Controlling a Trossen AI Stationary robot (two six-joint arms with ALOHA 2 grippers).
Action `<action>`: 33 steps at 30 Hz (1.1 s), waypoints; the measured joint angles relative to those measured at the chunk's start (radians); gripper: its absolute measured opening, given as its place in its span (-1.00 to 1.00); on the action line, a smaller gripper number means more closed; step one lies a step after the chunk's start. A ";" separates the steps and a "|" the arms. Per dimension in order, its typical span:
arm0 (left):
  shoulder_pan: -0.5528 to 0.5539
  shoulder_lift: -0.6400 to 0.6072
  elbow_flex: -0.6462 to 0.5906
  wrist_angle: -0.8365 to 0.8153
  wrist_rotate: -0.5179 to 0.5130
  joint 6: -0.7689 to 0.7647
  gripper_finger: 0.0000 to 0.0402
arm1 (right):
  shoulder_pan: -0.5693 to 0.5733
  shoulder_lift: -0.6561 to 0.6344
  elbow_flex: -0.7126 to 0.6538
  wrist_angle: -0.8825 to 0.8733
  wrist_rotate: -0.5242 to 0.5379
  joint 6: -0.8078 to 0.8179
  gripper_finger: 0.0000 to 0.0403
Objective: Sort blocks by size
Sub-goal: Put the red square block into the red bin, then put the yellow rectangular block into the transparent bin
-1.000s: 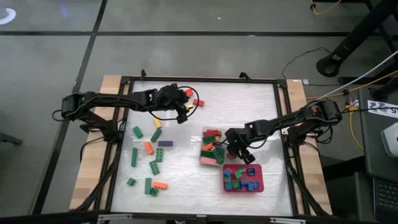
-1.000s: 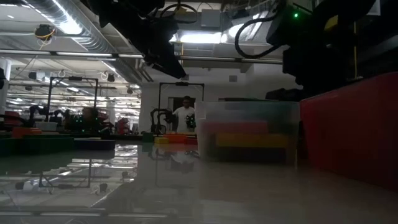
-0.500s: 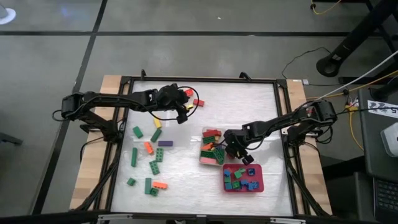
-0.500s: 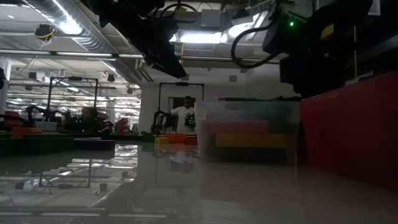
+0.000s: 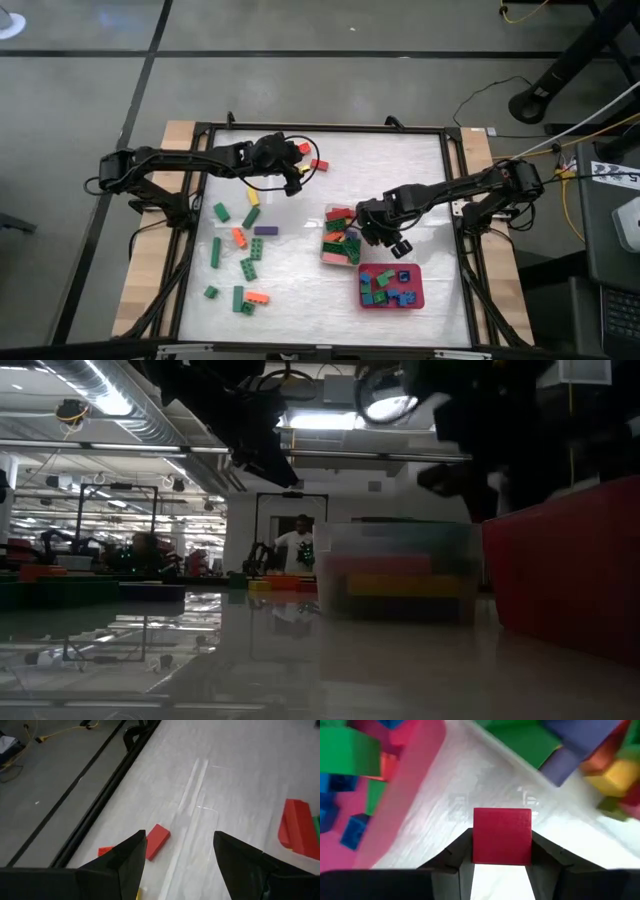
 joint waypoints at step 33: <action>0.253 0.403 0.000 0.371 0.375 0.375 0.08 | 0.313 -0.001 0.257 -0.140 0.037 0.710 -0.12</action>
